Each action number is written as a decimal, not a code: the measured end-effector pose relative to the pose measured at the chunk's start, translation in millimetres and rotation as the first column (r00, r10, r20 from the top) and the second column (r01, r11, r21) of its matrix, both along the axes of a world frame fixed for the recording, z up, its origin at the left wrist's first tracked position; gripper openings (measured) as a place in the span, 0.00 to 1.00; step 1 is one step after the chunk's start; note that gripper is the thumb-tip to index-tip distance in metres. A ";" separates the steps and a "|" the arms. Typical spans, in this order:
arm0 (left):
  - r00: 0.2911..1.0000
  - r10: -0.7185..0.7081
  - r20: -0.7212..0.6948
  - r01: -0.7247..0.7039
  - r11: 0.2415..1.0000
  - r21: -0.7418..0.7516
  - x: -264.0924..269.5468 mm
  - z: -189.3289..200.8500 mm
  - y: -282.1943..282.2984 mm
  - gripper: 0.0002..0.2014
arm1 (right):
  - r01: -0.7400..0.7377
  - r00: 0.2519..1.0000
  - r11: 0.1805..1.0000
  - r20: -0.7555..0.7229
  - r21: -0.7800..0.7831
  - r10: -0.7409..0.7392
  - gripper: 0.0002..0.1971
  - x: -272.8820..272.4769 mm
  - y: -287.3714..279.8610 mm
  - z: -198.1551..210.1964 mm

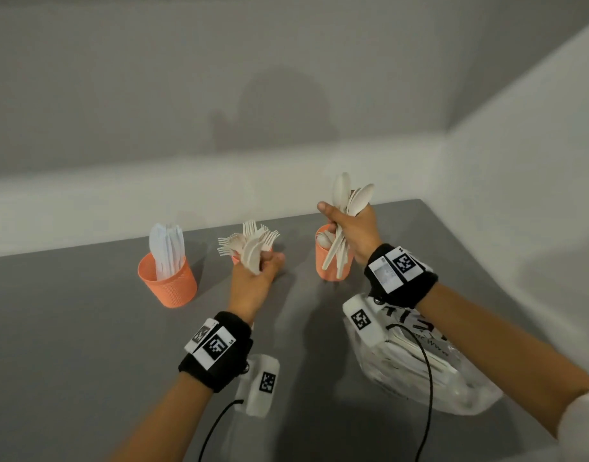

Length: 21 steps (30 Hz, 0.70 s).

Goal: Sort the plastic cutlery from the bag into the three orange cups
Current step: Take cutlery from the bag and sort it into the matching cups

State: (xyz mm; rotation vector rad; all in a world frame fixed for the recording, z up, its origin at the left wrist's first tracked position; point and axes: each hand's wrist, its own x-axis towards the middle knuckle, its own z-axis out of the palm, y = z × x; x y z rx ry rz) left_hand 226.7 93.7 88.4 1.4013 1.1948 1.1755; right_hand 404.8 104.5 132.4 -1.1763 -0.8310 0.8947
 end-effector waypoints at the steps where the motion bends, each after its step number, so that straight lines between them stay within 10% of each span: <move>1: 0.998 -0.041 -0.051 0.045 0.996 0.074 8.5 2.7 0.8 0.08 | 0.003 1.000 1.000 -0.020 0.000 -0.003 0.17 0.0 3.5 -0.9; 13: 0.960 -0.101 -0.260 0.157 0.966 0.203 70.3 -6.4 13.7 0.09 | -0.017 0.944 0.999 -0.330 -0.051 -0.001 0.09 5.8 22.8 7.7; 17: 0.981 -0.090 -0.171 0.116 0.983 0.145 78.8 -1.6 18.4 0.23 | -0.055 0.966 0.997 -0.257 -0.053 0.040 0.07 5.8 22.8 9.7; 21: 0.953 -0.170 -0.250 0.207 0.970 0.131 93.0 2.6 27.3 0.12 | -0.080 0.982 0.996 -0.176 -0.050 0.070 0.07 5.1 25.2 14.2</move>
